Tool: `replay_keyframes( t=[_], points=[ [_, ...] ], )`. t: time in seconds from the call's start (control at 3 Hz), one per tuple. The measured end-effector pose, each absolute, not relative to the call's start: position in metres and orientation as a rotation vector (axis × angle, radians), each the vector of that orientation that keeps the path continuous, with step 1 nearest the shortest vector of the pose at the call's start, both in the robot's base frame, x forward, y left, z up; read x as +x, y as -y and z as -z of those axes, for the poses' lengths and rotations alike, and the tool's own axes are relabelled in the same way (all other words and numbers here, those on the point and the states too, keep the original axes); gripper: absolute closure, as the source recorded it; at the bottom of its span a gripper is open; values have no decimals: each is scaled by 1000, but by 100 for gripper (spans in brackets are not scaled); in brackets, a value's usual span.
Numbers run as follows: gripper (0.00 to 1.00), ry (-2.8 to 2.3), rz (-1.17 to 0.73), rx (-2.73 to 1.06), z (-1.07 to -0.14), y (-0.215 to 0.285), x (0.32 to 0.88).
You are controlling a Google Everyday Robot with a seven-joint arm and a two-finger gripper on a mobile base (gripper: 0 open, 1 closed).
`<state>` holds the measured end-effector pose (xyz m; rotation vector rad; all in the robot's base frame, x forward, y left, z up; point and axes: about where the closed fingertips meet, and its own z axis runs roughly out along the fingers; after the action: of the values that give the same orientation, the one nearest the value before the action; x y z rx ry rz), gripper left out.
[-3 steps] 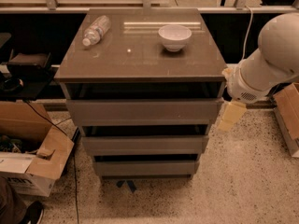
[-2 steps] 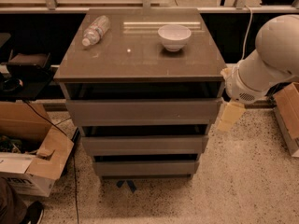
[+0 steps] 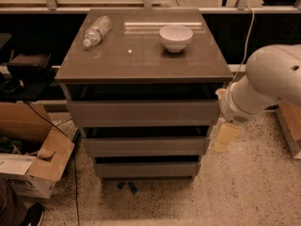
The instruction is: Open middle drawer
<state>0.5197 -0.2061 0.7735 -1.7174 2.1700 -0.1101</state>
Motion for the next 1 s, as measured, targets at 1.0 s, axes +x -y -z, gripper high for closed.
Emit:
replay_keyframes(
  t=[1.0],
  points=[
    [0, -2173, -16, -1678, -711, 189, 524]
  ],
)
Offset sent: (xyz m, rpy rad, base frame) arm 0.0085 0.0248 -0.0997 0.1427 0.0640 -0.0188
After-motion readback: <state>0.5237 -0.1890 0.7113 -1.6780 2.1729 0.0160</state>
